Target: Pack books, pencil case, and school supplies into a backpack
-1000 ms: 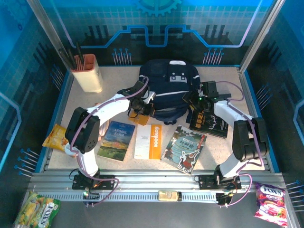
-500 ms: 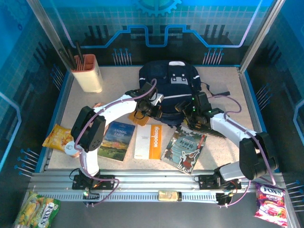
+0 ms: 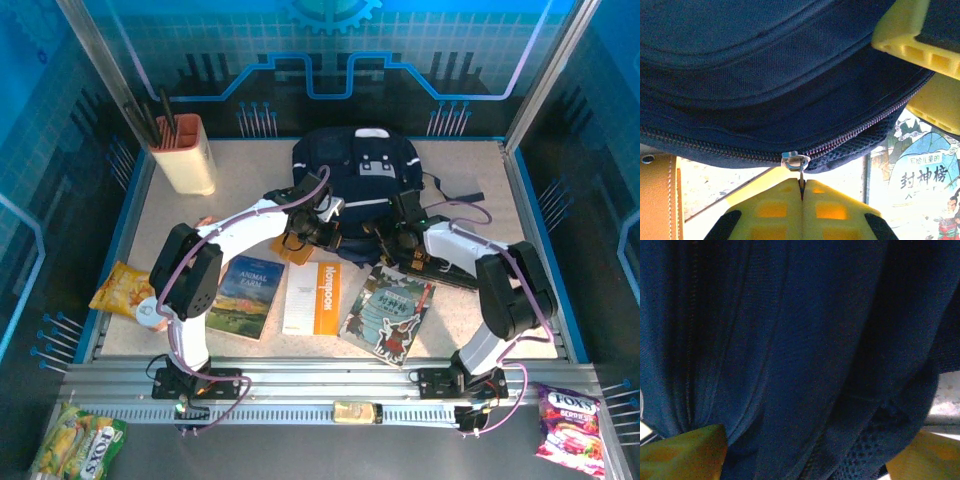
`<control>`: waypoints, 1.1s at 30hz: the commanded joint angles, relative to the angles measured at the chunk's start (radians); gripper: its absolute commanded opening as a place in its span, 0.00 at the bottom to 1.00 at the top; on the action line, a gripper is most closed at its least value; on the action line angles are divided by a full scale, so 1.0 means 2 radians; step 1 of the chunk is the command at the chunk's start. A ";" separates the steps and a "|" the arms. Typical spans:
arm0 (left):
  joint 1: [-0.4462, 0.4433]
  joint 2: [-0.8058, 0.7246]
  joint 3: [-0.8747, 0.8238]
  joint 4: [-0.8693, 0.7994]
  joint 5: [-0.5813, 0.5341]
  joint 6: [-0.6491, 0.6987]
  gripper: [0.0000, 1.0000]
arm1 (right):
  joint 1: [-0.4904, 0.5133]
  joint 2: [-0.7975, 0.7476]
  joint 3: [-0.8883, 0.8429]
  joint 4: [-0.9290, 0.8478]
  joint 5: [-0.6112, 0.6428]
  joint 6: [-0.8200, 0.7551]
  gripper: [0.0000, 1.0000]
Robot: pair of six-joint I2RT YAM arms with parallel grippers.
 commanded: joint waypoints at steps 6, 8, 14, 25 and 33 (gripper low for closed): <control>0.005 -0.015 0.005 -0.057 -0.057 0.044 0.00 | 0.002 0.003 0.003 0.020 0.029 -0.037 0.34; 0.019 -0.018 0.001 -0.069 -0.073 0.055 0.00 | 0.000 -0.014 0.003 0.006 0.049 -0.056 0.25; 0.063 -0.025 -0.007 -0.068 -0.080 0.084 0.00 | -0.015 -0.069 0.004 -0.022 0.079 -0.119 0.20; 0.120 0.052 0.087 -0.049 -0.146 0.100 0.00 | -0.042 -0.109 0.023 -0.035 0.053 -0.168 0.20; 0.138 0.116 0.172 -0.027 -0.163 0.070 0.00 | -0.031 -0.096 0.028 -0.001 0.030 -0.140 0.21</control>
